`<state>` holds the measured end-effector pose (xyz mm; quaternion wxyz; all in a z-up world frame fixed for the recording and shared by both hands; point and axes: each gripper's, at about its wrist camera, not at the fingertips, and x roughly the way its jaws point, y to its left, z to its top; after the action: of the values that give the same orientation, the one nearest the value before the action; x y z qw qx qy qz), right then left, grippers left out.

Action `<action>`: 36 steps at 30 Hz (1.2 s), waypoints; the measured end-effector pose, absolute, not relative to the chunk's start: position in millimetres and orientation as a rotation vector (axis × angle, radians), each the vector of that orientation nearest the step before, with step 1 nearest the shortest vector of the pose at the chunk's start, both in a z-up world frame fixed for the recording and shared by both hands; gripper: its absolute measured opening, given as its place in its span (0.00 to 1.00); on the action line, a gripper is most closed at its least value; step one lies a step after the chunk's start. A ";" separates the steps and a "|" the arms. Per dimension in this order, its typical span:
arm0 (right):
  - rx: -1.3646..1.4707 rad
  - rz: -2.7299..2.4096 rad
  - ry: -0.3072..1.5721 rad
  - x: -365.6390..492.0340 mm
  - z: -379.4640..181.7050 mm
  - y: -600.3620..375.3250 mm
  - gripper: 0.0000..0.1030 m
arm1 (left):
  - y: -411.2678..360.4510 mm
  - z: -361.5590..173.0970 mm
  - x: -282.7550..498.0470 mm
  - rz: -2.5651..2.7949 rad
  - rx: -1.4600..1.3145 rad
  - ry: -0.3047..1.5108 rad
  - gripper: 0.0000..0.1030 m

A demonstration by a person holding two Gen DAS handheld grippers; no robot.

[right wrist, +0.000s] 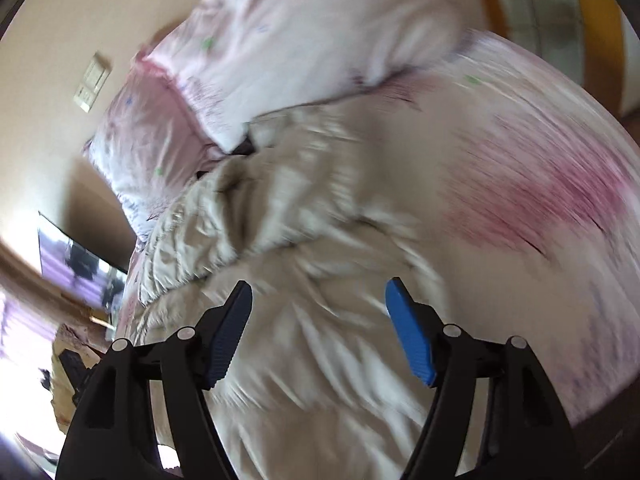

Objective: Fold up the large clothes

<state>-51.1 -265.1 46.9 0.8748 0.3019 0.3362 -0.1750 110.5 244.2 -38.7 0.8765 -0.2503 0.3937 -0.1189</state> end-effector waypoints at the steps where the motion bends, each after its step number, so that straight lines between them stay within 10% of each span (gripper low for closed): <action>1: 0.649 -0.375 0.710 -61.3 40.9 -269.2 0.69 | 245.2 -40.9 106.2 -0.260 -0.531 0.830 0.84; 10: 0.901 -0.258 0.739 -110.3 -11.5 -295.4 0.66 | 244.9 -69.0 81.0 -0.370 -0.692 0.938 0.58; 34: 0.922 -0.056 0.752 -108.0 -33.7 -266.0 0.56 | 223.8 -89.6 55.8 -0.428 -0.823 0.927 0.31; 36: 0.895 -0.083 0.759 -107.8 -33.2 -262.1 0.35 | 223.2 -89.1 55.0 -0.428 -0.819 0.914 0.22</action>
<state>-107.8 -262.1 -33.2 0.8320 0.4221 0.3578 -0.0393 54.9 223.2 -89.1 0.7960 -0.3813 0.4257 -0.1994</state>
